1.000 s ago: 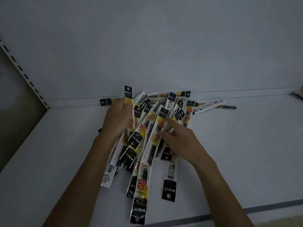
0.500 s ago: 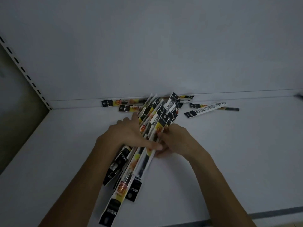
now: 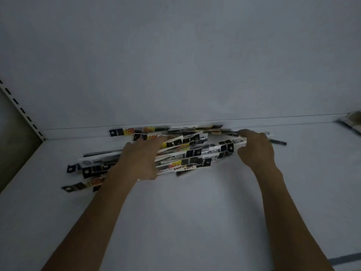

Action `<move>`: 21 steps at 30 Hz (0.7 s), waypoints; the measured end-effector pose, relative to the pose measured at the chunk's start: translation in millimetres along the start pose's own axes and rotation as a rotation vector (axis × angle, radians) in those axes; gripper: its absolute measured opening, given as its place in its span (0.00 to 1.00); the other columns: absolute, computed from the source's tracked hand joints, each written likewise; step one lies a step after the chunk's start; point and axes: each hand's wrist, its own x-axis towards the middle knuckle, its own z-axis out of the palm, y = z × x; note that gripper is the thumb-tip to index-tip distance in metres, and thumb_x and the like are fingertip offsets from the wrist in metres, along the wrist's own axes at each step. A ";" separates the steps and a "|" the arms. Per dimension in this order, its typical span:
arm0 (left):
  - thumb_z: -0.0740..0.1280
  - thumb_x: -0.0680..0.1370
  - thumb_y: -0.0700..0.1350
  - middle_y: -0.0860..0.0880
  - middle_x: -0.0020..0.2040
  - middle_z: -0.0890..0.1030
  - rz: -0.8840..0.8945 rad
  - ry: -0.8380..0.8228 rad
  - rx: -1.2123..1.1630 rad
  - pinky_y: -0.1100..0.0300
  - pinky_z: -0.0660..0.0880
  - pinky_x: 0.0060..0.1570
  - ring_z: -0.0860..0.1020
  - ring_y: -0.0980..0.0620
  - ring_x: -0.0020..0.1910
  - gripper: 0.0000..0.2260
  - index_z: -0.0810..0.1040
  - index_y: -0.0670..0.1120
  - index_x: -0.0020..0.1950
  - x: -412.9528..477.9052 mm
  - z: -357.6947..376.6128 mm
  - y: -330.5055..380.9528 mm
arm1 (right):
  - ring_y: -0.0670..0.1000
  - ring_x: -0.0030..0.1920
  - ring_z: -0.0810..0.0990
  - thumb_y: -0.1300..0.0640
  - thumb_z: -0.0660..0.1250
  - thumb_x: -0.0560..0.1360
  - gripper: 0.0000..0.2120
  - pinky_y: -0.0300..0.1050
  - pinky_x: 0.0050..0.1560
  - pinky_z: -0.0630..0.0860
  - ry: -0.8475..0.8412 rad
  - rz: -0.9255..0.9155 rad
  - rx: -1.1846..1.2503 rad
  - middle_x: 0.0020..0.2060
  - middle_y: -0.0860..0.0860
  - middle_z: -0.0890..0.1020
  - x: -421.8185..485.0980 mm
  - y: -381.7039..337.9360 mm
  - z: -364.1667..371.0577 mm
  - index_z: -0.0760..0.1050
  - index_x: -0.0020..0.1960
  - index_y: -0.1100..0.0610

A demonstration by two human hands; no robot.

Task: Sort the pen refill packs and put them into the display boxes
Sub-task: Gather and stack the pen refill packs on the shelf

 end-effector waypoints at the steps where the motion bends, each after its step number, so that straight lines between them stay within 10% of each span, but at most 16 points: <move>1: 0.72 0.68 0.43 0.50 0.61 0.73 0.040 0.010 0.007 0.56 0.67 0.53 0.71 0.48 0.58 0.39 0.54 0.56 0.73 -0.6 -0.3 -2.9 | 0.58 0.68 0.64 0.69 0.63 0.70 0.28 0.50 0.63 0.65 -0.012 -0.010 -0.002 0.66 0.56 0.72 7.9 10.5 1.2 0.67 0.69 0.57; 5: 0.71 0.69 0.42 0.51 0.57 0.75 0.091 0.099 0.008 0.59 0.63 0.43 0.73 0.50 0.53 0.39 0.55 0.59 0.72 -2.2 0.2 -4.6 | 0.52 0.75 0.48 0.63 0.60 0.75 0.31 0.56 0.72 0.48 -0.201 -0.027 -0.177 0.75 0.50 0.54 38.4 41.5 7.1 0.54 0.75 0.54; 9: 0.71 0.69 0.41 0.52 0.57 0.75 0.092 0.127 0.033 0.58 0.66 0.49 0.71 0.51 0.54 0.40 0.53 0.60 0.73 -3.4 2.2 -0.4 | 0.57 0.71 0.57 0.55 0.54 0.79 0.23 0.54 0.68 0.56 -0.253 0.120 -0.229 0.72 0.53 0.62 50.4 43.5 6.5 0.57 0.73 0.52; 13: 0.72 0.68 0.49 0.53 0.66 0.67 0.081 0.082 0.067 0.53 0.61 0.63 0.66 0.50 0.62 0.43 0.48 0.59 0.74 -1.4 5.7 -1.5 | 0.61 0.61 0.68 0.61 0.58 0.75 0.12 0.52 0.59 0.64 -0.152 0.156 -0.261 0.57 0.56 0.74 54.4 21.1 12.3 0.77 0.53 0.55; 21: 0.74 0.60 0.65 0.53 0.77 0.47 0.056 -0.043 -0.089 0.41 0.47 0.72 0.48 0.47 0.75 0.55 0.39 0.62 0.74 6.4 -1.5 -19.4 | 0.57 0.39 0.72 0.56 0.59 0.77 0.15 0.44 0.39 0.65 -0.061 -0.122 -0.162 0.34 0.56 0.77 53.1 -7.3 -11.0 0.68 0.31 0.53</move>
